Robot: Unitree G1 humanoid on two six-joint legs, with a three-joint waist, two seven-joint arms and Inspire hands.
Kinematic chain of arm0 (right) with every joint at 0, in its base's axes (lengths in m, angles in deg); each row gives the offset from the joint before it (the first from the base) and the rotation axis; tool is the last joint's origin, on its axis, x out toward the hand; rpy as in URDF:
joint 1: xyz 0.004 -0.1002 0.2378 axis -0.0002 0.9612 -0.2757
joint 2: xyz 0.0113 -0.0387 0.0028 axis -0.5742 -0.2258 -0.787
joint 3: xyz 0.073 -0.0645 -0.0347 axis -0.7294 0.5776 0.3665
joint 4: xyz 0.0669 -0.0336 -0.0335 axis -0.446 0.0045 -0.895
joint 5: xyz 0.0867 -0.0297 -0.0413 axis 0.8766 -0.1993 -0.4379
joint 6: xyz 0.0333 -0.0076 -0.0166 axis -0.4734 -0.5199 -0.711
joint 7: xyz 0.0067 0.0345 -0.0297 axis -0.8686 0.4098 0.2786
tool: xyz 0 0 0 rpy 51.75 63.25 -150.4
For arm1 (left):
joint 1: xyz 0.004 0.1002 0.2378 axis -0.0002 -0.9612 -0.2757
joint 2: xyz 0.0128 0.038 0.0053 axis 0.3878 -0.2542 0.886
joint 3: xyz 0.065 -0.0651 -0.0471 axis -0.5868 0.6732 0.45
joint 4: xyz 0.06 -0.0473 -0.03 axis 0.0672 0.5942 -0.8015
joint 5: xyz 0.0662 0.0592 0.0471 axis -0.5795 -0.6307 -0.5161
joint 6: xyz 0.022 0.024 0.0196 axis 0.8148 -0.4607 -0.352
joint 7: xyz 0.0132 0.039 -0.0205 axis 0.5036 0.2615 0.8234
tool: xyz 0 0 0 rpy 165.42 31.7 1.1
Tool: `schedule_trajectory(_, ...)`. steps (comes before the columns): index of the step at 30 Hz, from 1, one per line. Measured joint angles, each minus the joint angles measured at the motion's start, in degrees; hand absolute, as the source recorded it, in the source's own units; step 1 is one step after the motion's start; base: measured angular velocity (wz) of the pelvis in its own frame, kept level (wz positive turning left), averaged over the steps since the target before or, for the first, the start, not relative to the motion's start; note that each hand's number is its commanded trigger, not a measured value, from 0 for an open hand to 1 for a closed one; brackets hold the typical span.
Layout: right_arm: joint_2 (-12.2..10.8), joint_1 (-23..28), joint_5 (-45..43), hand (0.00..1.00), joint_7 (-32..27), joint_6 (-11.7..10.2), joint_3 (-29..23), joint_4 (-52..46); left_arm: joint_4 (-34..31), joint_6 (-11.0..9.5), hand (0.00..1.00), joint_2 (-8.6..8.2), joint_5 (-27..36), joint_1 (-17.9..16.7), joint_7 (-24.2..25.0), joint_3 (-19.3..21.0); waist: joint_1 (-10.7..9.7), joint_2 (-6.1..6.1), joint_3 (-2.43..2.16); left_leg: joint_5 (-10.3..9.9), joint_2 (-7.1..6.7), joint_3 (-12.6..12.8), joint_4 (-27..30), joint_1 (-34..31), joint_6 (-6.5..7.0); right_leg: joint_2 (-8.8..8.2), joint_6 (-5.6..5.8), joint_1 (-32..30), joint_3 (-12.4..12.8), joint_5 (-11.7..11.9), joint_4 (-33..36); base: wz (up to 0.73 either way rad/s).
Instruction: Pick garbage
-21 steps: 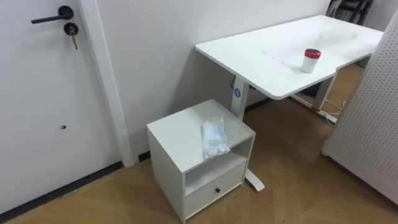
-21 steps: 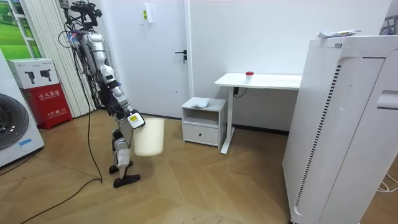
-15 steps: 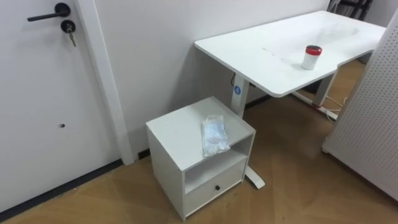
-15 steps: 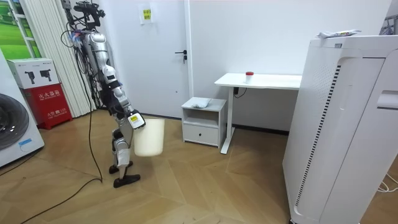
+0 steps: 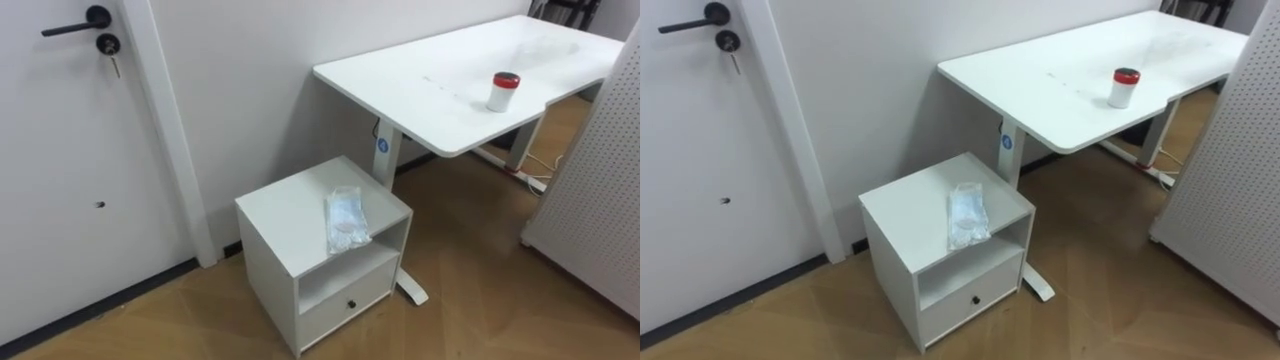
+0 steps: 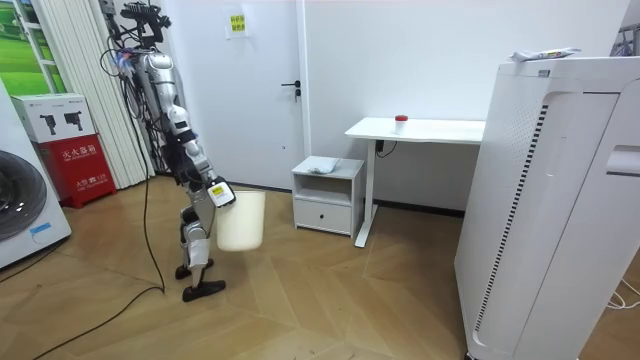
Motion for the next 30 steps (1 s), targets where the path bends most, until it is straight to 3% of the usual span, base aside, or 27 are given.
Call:
schedule_trajectory(7,0.0,-0.1,-0.2,1.00,0.7,0.6,0.0,0.0,0.3,0.0,0.00,-0.31,0.0,-0.3,0.0,0.0,0.1,-0.72,-0.18,0.0,0.06,-0.3,1.2,-1.3,-0.06,0.00,-0.19,-0.9,-0.5,-0.2,0.4,0.03)
schedule_trajectory(10,0.0,-0.4,-0.2,1.00,0.8,0.9,0.0,0.0,0.4,0.1,0.00,-0.19,-0.1,-0.1,0.1,0.1,0.0,-0.99,0.11,-1.0,0.41,-0.4,3.8,-2.5,-0.58,0.12,-0.54,-1.7,-0.8,-1.6,2.6,0.03)
schedule_trajectory(12,-0.1,-0.6,-0.2,1.00,0.7,1.2,0.0,-0.1,0.4,0.2,0.00,-0.13,0.0,0.2,0.1,0.1,0.0,-0.72,0.28,-2.8,1.22,-0.5,7.3,-3.6,-1.17,0.58,-1.21,-2.3,-1.5,-3.3,5.3,0.08)
schedule_trajectory(16,-0.1,-1.0,-0.3,1.00,0.8,1.1,0.0,-0.3,0.8,0.3,0.00,-0.16,0.0,0.3,0.0,0.0,0.1,-1.00,0.23,-4.4,2.08,0.0,11.5,-5.9,-2.25,1.31,-2.34,-5.0,-1.7,-6.2,9.4,0.07)
schedule_trajectory(17,0.0,-1.1,-0.2,1.00,1.1,1.1,0.0,-0.4,0.8,0.3,0.00,-0.16,0.0,0.3,0.0,-0.2,-0.1,-0.89,-0.05,-4.2,2.51,1.7,13.3,-7.1,-2.58,1.37,-2.78,-5.9,-1.4,-6.9,10.4,0.36)
schedule_trajectory(18,-0.1,-1.1,0.2,1.00,1.0,1.1,0.0,-0.6,0.7,0.3,0.00,0.03,0.0,0.5,0.0,-0.7,-0.8,-1.35,0.33,-2.9,3.13,3.4,21.0,-11.2,-3.41,1.24,-3.91,-5.9,-0.6,-7.5,10.7,0.45)
schedule_trajectory(19,-0.1,-1.5,0.5,1.00,1.0,1.1,0.0,-0.7,0.7,0.2,0.00,0.20,0.0,0.4,0.0,-1.1,-1.0,-1.63,1.12,-1.1,3.13,3.3,26.3,-14.7,-3.30,1.26,-4.42,-5.3,0.2,-7.9,11.1,0.37)
schedule_trajectory(20,0.0,-0.6,1.1,1.00,0.5,1.3,0.0,-0.8,0.6,0.2,0.00,-0.09,0.0,-0.1,0.1,-1.4,-0.2,-2.10,0.36,-0.7,1.96,3.2,28.1,-18.4,-2.42,0.72,-4.64,-5.3,1.1,-8.5,11.3,0.07)
schedule_trajectory(21,0.5,-0.2,1.3,1.00,0.1,1.6,0.0,-0.9,0.5,0.1,0.00,-0.37,0.2,-1.1,0.2,-1.8,0.5,-2.06,0.21,-0.4,0.53,3.3,21.8,-20.8,-2.59,0.57,-4.84,-5.0,3.0,-9.1,11.4,-0.10)
schedule_trajectory(22,0.7,-0.2,1.3,1.00,0.0,2.0,0.0,-0.9,0.5,0.1,0.00,-0.51,0.2,-1.4,0.3,-1.8,0.8,-1.96,0.23,0.3,0.02,3.4,18.5,-21.8,-3.07,0.55,-4.71,-5.1,3.3,-9.3,11.4,-0.28)
schedule_trajectory(23,1.2,-0.2,1.2,1.00,-0.1,2.7,0.0,-1.2,0.6,0.1,0.00,-0.72,0.2,-2.2,0.3,-1.5,1.8,-1.30,-0.13,2.9,-0.01,3.4,11.5,-23.9,-3.94,0.54,-4.45,-4.8,3.5,-10.2,11.4,-0.45)
schedule_trajectory(24,1.4,0.1,0.9,1.00,-0.1,3.3,0.2,-1.9,0.8,0.1,0.00,-0.75,0.2,-2.7,0.3,-0.8,2.8,-0.77,-0.02,7.0,0.21,3.3,8.3,-25.1,-3.65,0.23,-4.25,-4.0,4.1,-10.9,11.4,-0.52)
schedule_trajectory(25,1.5,0.4,0.8,1.00,-0.1,3.5,0.6,-2.2,0.9,0.1,0.00,-0.73,0.2,-2.8,0.3,-0.8,3.1,-0.81,-0.10,8.7,0.20,3.4,7.4,-25.0,-3.46,-0.15,-4.07,-3.5,4.6,-11.3,11.3,-0.42)
schedule_trajectory(26,1.7,0.9,0.7,1.00,-0.1,3.8,1.2,-2.4,0.9,-0.1,0.00,-0.76,0.3,-2.9,0.3,-0.6,2.9,-1.30,-0.56,11.2,-0.10,4.8,7.0,-24.6,-2.55,-1.20,-3.31,-2.5,4.8,-12.4,11.1,-0.13)
schedule_trajectory(27,1.8,1.3,0.7,1.00,-0.1,3.8,1.2,-2.6,0.6,-0.6,0.00,-0.78,0.3,-2.7,0.3,-0.8,2.2,-1.89,-0.90,12.2,-0.35,7.4,7.7,-24.2,-0.60,-2.42,-2.21,-1.9,4.7,-13.8,11.2,0.00)
schedule_trajectory(28,1.8,1.6,0.7,1.00,-0.1,3.7,1.2,-2.7,0.6,-1.1,0.00,-0.77,0.3,-2.7,0.2,-0.8,1.9,-2.57,-1.21,11.8,-0.46,8.8,8.5,-24.1,0.29,-3.17,-1.55,-1.5,4.6,-14.3,11.3,0.04)
schedule_trajectory(29,1.8,1.7,0.6,1.00,-0.2,3.7,1.2,-2.9,0.6,-1.6,0.00,-0.77,0.5,-2.2,0.2,-0.8,1.7,-3.11,-1.05,9.8,-1.71,9.9,10.4,-23.6,1.93,-4.34,-0.17,-0.3,4.6,-14.9,11.4,0.00)
schedule_trajectory(30,1.9,1.8,0.6,1.00,-0.3,3.7,1.1,-2.9,0.4,-2.4,0.00,-0.84,1.0,-1.5,0.2,-0.7,1.6,-3.73,-0.85,7.7,-2.21,10.7,12.8,-23.6,2.98,-5.24,0.38,0.6,4.6,-15.2,12.2,-0.03)
